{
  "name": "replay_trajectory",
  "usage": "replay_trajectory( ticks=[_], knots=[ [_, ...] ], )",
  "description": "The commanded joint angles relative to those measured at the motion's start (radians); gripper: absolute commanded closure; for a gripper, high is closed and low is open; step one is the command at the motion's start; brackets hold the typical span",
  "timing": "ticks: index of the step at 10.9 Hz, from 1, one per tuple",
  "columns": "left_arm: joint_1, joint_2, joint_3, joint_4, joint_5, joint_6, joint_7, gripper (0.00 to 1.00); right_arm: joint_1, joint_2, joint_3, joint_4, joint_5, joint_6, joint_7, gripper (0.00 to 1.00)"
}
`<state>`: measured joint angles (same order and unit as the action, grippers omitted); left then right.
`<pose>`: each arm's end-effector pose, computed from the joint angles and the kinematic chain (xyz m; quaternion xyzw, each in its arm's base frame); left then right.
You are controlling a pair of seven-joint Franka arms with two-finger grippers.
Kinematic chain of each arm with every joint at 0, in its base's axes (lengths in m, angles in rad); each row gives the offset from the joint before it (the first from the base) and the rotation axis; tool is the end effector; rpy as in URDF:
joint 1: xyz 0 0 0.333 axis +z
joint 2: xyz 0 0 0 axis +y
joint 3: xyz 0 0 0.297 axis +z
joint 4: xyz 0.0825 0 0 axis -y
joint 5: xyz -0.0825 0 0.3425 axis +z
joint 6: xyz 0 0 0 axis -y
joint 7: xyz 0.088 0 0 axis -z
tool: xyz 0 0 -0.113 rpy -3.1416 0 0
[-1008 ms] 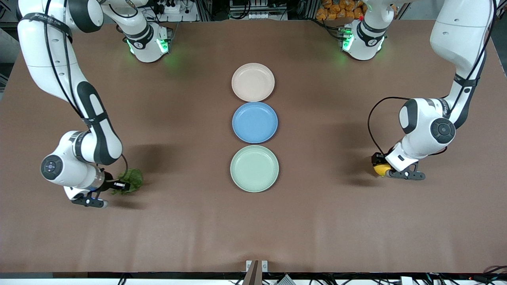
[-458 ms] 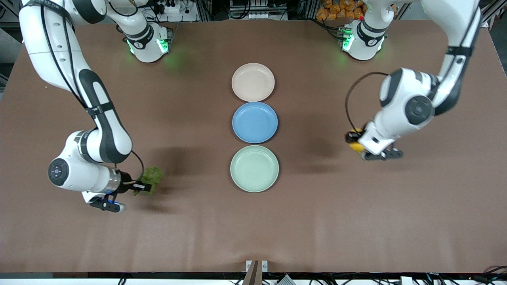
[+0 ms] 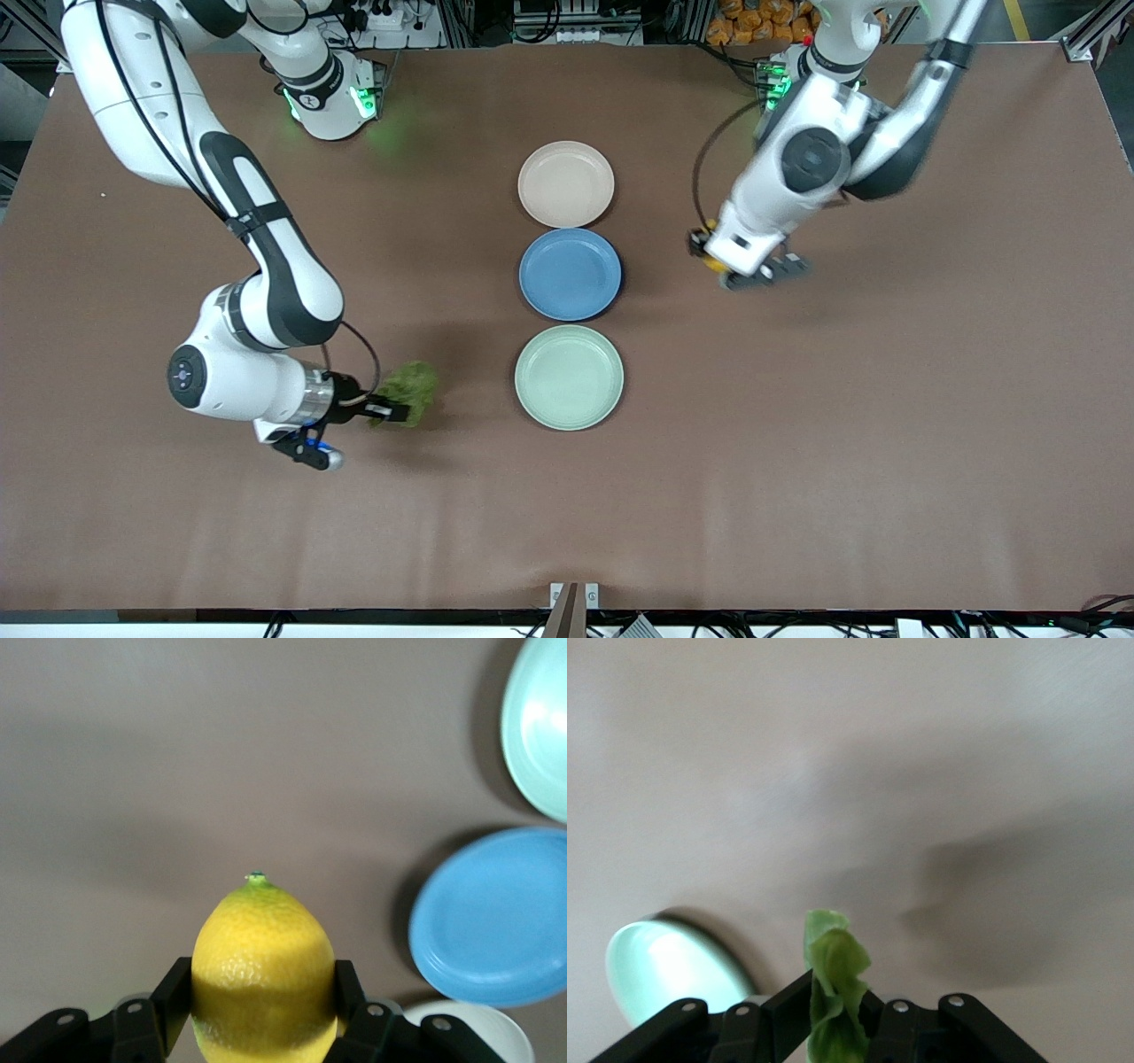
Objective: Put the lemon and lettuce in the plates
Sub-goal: 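Carry the lemon to the cream plate while the right gripper carries lettuce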
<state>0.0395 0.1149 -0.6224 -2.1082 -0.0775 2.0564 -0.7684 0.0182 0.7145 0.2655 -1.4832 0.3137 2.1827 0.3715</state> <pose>0.4218 -0.2794 0.3614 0.9888 0.1117 -0.0985 0.0060 0.6499 0.1703 0.2715 -0.9635 0.1623 0.0682 0.2016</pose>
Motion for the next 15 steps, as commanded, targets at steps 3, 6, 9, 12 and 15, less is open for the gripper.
replay_trajectory(
  ticks=[3, 6, 9, 12, 15],
  knots=[
    [0.0, -0.029, -0.249, -0.067, -0.079, 0.088, -0.403, 1.0, 0.147, 0.017, 0.012, 0.026, 0.209, 0.121, 0.137, 1.0],
    [-0.054, 0.005, -0.3, -0.165, -0.08, 0.331, -0.558, 1.0, 0.294, 0.045, 0.009, 0.024, 0.212, 0.283, 0.282, 1.0],
    [-0.151, 0.046, -0.298, -0.219, -0.073, 0.516, -0.701, 1.0, 0.403, 0.106, 0.004, 0.023, 0.208, 0.44, 0.395, 1.0],
    [-0.225, 0.077, -0.296, -0.262, -0.068, 0.648, -0.79, 1.0, 0.41, 0.118, -0.017, 0.012, 0.196, 0.445, 0.396, 0.0],
    [-0.24, 0.127, -0.293, -0.266, -0.054, 0.712, -0.805, 1.0, 0.404, 0.114, -0.037, 0.012, 0.194, 0.437, 0.389, 0.0]
  ],
)
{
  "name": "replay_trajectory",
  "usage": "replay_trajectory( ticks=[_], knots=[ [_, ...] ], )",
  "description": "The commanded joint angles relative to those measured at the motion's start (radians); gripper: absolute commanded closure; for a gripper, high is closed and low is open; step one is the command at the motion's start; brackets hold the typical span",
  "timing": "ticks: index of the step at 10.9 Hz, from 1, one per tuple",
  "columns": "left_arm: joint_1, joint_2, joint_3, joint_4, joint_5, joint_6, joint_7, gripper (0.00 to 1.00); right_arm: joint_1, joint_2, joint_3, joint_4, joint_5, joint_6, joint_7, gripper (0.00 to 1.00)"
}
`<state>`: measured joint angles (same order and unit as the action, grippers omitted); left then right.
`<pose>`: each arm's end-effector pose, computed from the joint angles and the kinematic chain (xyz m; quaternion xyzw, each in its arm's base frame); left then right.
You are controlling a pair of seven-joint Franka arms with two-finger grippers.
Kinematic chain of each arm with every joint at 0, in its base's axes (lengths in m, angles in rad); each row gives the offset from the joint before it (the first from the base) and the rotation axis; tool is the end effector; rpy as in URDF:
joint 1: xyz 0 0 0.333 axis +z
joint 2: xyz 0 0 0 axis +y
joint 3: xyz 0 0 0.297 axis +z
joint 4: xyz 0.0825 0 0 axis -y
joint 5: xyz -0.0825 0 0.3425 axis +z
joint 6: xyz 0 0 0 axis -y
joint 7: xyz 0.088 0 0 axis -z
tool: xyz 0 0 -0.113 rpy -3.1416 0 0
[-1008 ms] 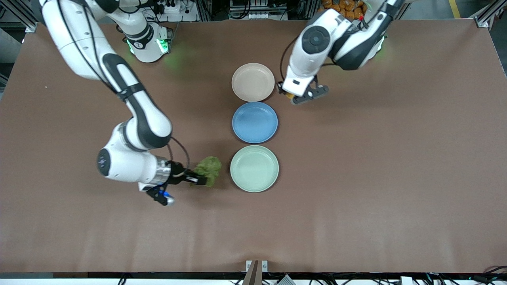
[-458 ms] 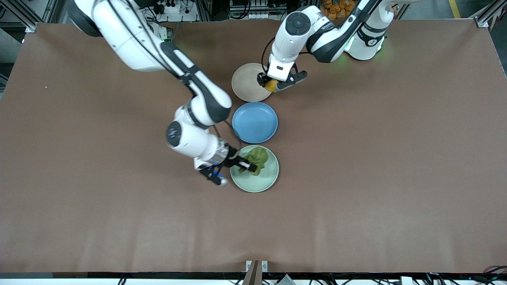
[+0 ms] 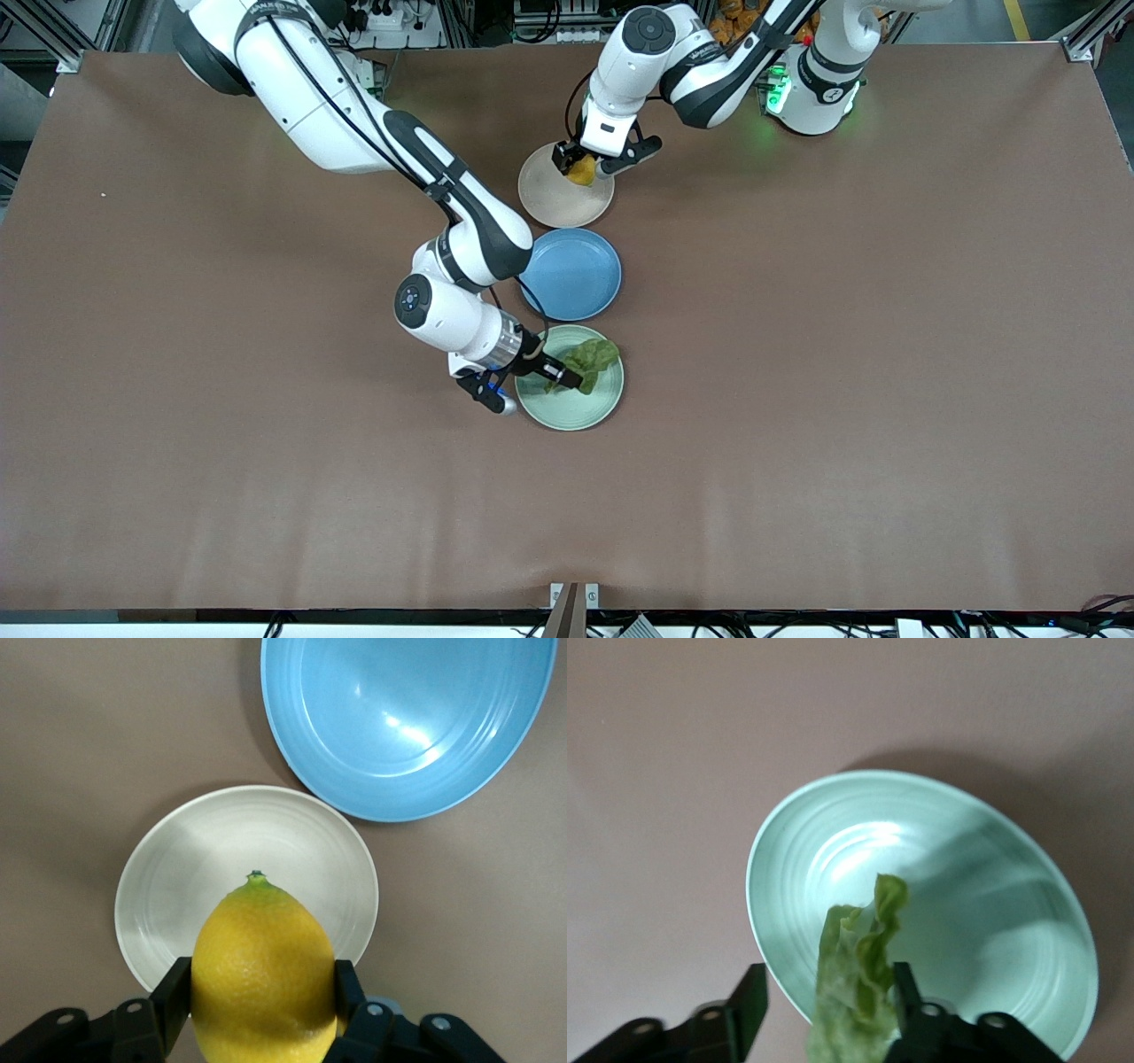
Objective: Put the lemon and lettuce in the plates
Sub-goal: 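Open the right gripper over the green plate, releasing the lettuce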
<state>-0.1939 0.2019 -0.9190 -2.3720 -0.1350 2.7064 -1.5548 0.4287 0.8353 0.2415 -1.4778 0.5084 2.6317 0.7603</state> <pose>0.2248 -0.4466 0.3012 0.9464 0.2853 -0.0867 0.1244 0.5782 0.3990 0.2287 -0.9158 0.2874 0.0403 0.2777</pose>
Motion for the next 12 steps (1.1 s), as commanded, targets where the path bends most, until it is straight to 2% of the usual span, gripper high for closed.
replay_trajectory(
  ticks=[1, 3, 5, 7, 8, 9, 10, 12],
  knots=[
    [-0.007, 0.068, 0.005, 0.0, 0.005, 0.088, -0.018, 1.0, -0.013, -0.013, -0.027, 0.007, -0.002, -0.018, -0.001, 0.0],
    [-0.013, 0.102, 0.011, -0.001, 0.073, 0.098, -0.018, 1.0, -0.021, -0.024, -0.074, 0.007, -0.043, -0.044, -0.003, 0.0],
    [-0.036, 0.148, 0.031, 0.002, 0.17, 0.096, -0.018, 1.0, -0.022, -0.041, -0.145, 0.014, -0.167, -0.135, -0.003, 0.0],
    [-0.151, 0.163, 0.13, 0.005, 0.218, 0.09, -0.018, 1.0, -0.021, -0.047, -0.21, 0.019, -0.301, -0.162, -0.009, 0.0],
    [-0.239, 0.169, 0.21, 0.007, 0.218, 0.09, -0.018, 1.0, -0.024, -0.045, -0.24, 0.02, -0.379, -0.162, -0.033, 0.0],
    [-0.318, 0.172, 0.282, 0.01, 0.219, 0.089, -0.019, 1.0, -0.047, -0.045, -0.249, 0.019, -0.418, -0.162, -0.07, 0.0],
    [-0.367, 0.175, 0.328, 0.016, 0.219, 0.089, -0.019, 1.0, -0.08, -0.045, -0.249, 0.017, -0.419, -0.162, -0.123, 0.0],
    [-0.375, 0.183, 0.339, 0.026, 0.218, 0.089, -0.019, 1.0, -0.142, -0.044, -0.248, 0.017, -0.418, -0.162, -0.221, 0.0]
  ],
)
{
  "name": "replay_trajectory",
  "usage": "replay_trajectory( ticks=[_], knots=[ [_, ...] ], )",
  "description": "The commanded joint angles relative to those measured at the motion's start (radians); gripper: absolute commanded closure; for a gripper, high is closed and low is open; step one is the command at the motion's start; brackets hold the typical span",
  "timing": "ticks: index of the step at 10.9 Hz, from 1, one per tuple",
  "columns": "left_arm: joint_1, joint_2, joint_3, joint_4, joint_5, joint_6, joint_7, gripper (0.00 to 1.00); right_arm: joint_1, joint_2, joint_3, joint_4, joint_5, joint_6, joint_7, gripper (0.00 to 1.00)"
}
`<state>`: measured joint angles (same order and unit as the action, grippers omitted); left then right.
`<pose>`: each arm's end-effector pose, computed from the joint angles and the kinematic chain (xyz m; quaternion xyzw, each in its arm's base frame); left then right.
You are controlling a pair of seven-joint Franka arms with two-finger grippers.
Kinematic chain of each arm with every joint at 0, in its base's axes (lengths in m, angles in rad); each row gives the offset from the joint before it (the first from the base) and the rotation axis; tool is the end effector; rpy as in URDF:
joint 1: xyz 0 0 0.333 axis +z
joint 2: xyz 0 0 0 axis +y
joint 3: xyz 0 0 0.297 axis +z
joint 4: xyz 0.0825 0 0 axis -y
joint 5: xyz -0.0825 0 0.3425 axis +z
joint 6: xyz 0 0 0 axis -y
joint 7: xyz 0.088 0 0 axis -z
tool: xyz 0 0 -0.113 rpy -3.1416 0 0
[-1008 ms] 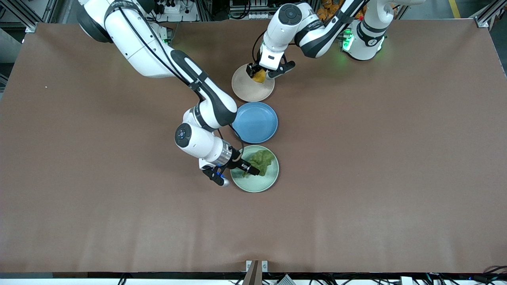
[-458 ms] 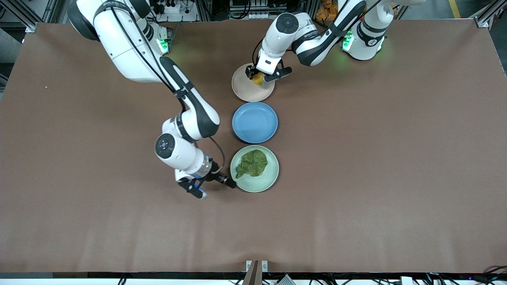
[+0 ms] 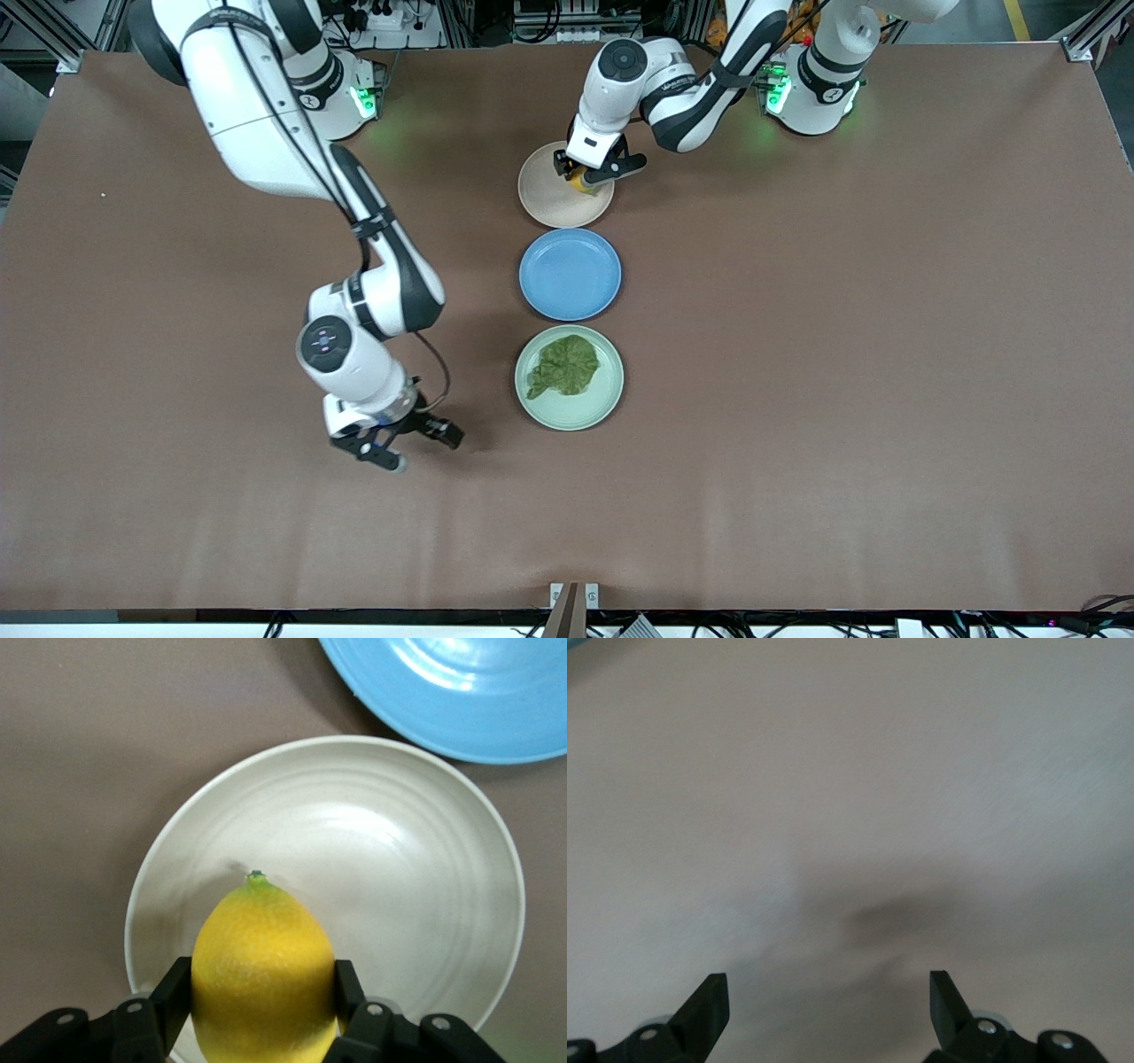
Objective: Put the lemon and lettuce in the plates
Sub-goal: 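Release the lemon on the cream plate while the right gripper withdraws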
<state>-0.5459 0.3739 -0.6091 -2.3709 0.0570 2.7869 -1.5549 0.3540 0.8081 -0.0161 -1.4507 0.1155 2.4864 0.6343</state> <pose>0.1906 -0.4572 0.2199 0.9751 0.1935 -0.0785 0.0749 0.6596 0.2341 0.2346 -0.9756 0.1844 -0.0842 0.0837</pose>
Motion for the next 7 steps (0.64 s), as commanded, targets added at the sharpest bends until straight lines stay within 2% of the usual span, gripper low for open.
replay_trajectory(
  ticks=[1, 2, 3, 4, 7],
  knots=[
    [-0.02, 0.022, 0.031, 0.038, 0.026, 0.008, -0.019, 1.0, -0.087, -0.018, 0.008, -0.02, -0.025, -0.018, -0.152, 0.0],
    [-0.016, 0.034, 0.032, 0.051, 0.027, 0.007, -0.017, 0.8, -0.111, -0.018, 0.004, -0.017, -0.03, -0.047, -0.215, 0.0],
    [-0.019, 0.04, 0.048, 0.065, 0.027, 0.002, -0.017, 0.12, -0.15, -0.02, -0.002, -0.017, -0.03, -0.064, -0.294, 0.0],
    [-0.023, 0.04, 0.055, 0.084, 0.027, -0.019, -0.017, 0.0, -0.182, -0.024, -0.011, -0.019, -0.03, -0.081, -0.361, 0.0],
    [-0.019, 0.034, 0.055, 0.218, 0.029, -0.215, -0.017, 0.0, -0.216, -0.046, -0.059, -0.034, -0.036, -0.145, -0.517, 0.0]
  ],
)
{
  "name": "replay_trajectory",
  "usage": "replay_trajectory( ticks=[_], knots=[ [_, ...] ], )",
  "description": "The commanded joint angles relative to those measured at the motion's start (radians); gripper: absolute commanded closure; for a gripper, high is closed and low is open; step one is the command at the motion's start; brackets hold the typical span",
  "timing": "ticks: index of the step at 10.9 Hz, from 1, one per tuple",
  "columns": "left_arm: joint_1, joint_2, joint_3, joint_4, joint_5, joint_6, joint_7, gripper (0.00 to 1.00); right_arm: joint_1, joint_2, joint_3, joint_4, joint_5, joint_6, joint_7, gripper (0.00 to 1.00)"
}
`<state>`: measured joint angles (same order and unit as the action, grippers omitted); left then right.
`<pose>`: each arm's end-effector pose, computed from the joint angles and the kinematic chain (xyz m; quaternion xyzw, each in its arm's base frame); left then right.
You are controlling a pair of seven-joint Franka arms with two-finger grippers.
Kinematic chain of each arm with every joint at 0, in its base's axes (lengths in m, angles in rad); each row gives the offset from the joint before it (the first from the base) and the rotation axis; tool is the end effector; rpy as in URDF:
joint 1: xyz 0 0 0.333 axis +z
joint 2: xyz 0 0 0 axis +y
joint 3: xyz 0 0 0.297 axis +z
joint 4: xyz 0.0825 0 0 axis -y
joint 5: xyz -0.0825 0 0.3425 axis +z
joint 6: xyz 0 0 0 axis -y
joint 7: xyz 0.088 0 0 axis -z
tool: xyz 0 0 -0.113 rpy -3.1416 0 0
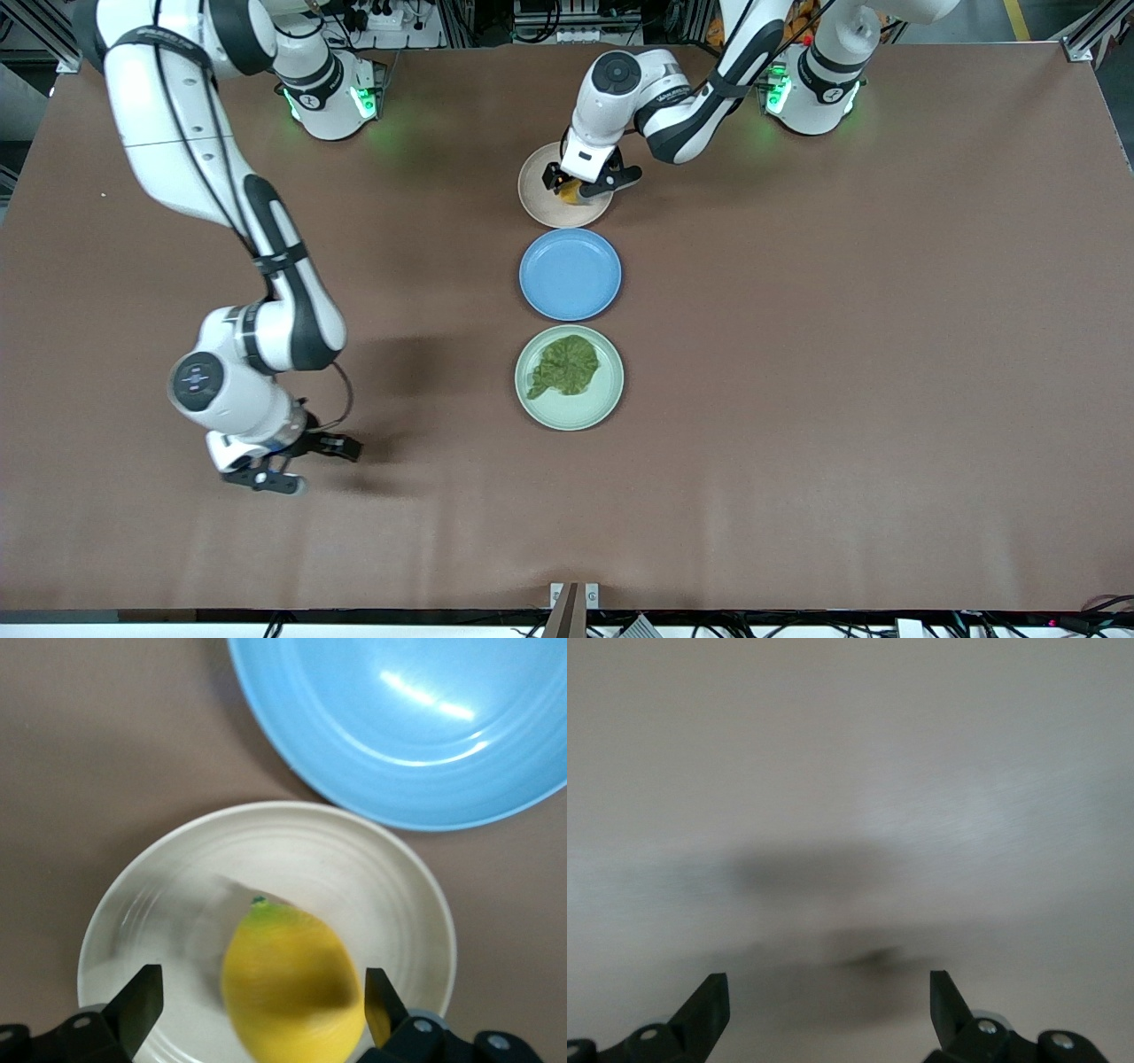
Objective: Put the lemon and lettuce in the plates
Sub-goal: 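Release the lemon on the cream plate while the right gripper withdraws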
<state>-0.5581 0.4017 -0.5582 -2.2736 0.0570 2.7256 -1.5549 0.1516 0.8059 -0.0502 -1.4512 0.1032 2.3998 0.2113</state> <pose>0.2239 -0.4700 0.2284 0.9708 0.2148 -0.0743 0.0765 0.6875 0.0780 0.2271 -0.9939 0.0812 -0.0680 0.0310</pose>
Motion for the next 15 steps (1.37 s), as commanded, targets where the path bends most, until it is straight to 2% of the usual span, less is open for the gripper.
replay_trajectory(
  ticks=[1, 3, 5, 7, 9, 10, 12, 13, 15],
  knots=[
    [0.0, 0.002, 0.004, 0.173, 0.029, -0.218, -0.019, 0.0, -0.026, -0.075, -0.037, -0.075, -0.026, -0.076, -0.128, 0.0],
    [0.007, -0.026, 0.006, 0.241, 0.029, -0.321, -0.017, 0.0, -0.078, -0.181, -0.034, -0.182, -0.109, -0.074, -0.185, 0.0],
    [0.035, -0.066, 0.015, 0.316, 0.033, -0.459, -0.013, 0.0, -0.099, -0.33, -0.028, -0.34, -0.122, -0.074, -0.185, 0.0],
    [0.081, -0.095, 0.015, 0.431, 0.075, -0.632, 0.005, 0.0, -0.101, -0.463, -0.025, -0.469, -0.123, -0.076, -0.185, 0.0],
    [0.133, -0.107, 0.015, 0.56, 0.112, -0.801, 0.111, 0.0, -0.124, -0.59, -0.005, -0.54, -0.14, -0.134, -0.187, 0.0],
    [0.176, -0.119, 0.014, 0.612, 0.112, -0.837, 0.195, 0.0, -0.144, -0.641, 0.018, -0.532, -0.164, -0.204, -0.187, 0.0],
    [0.275, -0.164, 0.014, 0.655, 0.107, -0.879, 0.374, 0.0, -0.228, -0.732, 0.117, -0.522, -0.186, -0.275, -0.187, 0.0],
    [0.338, -0.19, 0.012, 0.657, 0.093, -0.891, 0.494, 0.0, -0.237, -0.761, 0.133, -0.5, -0.186, -0.313, -0.187, 0.0],
    [0.456, -0.221, 0.011, 0.669, 0.092, -0.926, 0.709, 0.0, -0.233, -0.764, 0.135, -0.349, -0.18, -0.481, -0.178, 0.0]
  ],
)
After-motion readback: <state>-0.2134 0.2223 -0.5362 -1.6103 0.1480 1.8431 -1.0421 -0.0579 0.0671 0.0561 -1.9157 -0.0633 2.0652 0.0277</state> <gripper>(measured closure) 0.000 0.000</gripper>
